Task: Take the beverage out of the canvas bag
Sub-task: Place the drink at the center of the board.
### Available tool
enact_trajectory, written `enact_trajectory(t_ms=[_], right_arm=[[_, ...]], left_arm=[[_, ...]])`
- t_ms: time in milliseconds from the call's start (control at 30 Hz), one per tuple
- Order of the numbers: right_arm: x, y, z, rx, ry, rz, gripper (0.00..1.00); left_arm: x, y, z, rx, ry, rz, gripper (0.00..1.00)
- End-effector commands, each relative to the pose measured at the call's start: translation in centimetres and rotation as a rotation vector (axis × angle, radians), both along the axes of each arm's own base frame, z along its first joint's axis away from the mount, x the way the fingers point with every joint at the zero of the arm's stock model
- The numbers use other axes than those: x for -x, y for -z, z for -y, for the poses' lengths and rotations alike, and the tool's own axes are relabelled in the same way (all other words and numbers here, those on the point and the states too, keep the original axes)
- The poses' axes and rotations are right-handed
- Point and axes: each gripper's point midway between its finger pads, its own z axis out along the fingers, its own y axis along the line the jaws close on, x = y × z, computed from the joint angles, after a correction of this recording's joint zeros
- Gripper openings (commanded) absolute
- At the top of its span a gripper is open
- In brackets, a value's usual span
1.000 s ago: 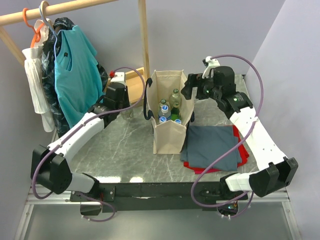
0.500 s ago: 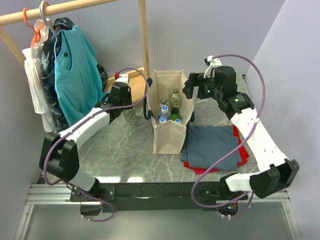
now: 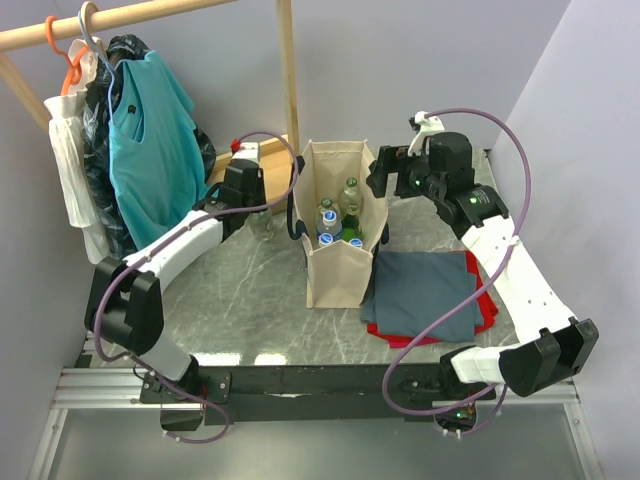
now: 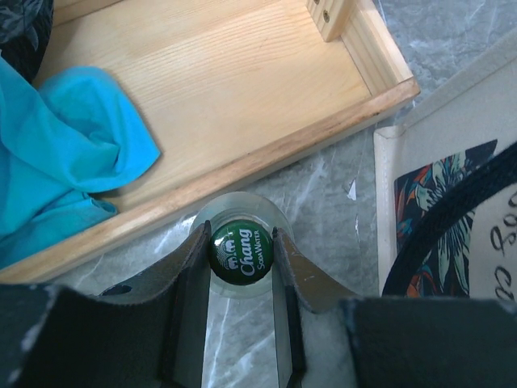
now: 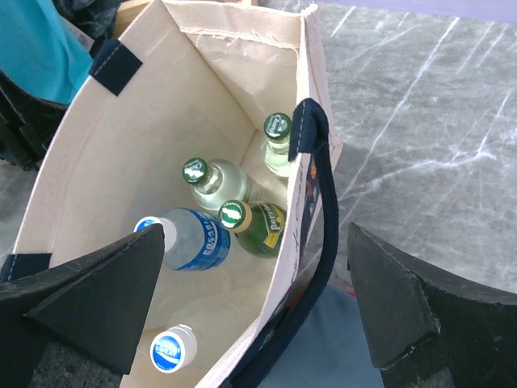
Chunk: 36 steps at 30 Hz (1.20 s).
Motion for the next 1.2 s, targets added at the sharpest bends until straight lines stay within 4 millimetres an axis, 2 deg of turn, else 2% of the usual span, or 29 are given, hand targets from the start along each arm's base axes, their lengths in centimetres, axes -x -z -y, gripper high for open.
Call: enact_trajectory(t_ms=[0,267,367,400,467,500,767,833,900,933,967,1000,1067,1100,1167], right_arm=[[0.1,-2.5,0.1,0.001,0.003,0.064,1.0],[0.2,-2.2,0.2,0.001,0.006,0.057,1.0],[0.2,-2.1,0.2,0.0,0.006,0.056,1.0],[0.2,-2.2,0.3,0.0,0.009,0.058,1.0],[0.2,-2.1,0.2,-0.001,0.008,0.054,1.0],[0.1,-2.1,0.2,-0.001,0.01,0.056,1.0],[0.2,-1.9,0.2,-0.003,0.009,0.052,1.0],[0.2,-1.9,0.2,-0.005,0.009,0.052,1.0],[0.2,-1.8,0.2,-0.005,0.009,0.049,1.0],[0.2,-1.8,0.1,-0.007,0.008,0.048,1.0],[0.2,-1.8,0.1,-0.006,0.006,0.05,1.0],[0.2,-1.9,0.1,-0.006,0.008,0.05,1.0],[0.2,-1.9,0.1,-0.007,0.006,0.051,1.0],[0.2,-1.9,0.0,-0.008,0.003,0.051,1.0],[0.2,-1.9,0.0,-0.011,0.003,0.051,1.0]], left_arm=[[-3.5,-8.2,0.5,0.076,-0.033,0.246,0.01],[-4.0,-7.3,0.6,0.051,-0.037,0.218,0.01],[-4.2,-7.2,0.9,0.047,-0.026,0.207,0.14],[-4.3,-7.5,1.0,0.047,-0.024,0.208,0.11],[-4.4,-7.3,1.1,0.046,-0.018,0.198,0.12],[-4.4,-7.3,1.2,0.046,-0.015,0.198,0.18],[-4.3,-6.7,1.1,0.043,-0.017,0.181,0.23],[-4.3,-6.6,1.2,0.043,-0.016,0.175,0.3],[-4.2,-6.5,1.1,0.043,-0.018,0.173,0.24],[-4.1,-6.6,1.1,0.045,-0.018,0.174,0.25],[-4.0,-6.5,1.1,0.045,-0.018,0.172,0.28],[-3.9,-6.5,1.0,0.045,-0.018,0.171,0.37],[-3.8,-6.4,0.9,0.043,-0.02,0.165,0.29],[-3.7,-6.3,0.9,0.043,-0.019,0.164,0.29],[-3.6,-6.1,0.9,0.042,-0.021,0.157,0.36]])
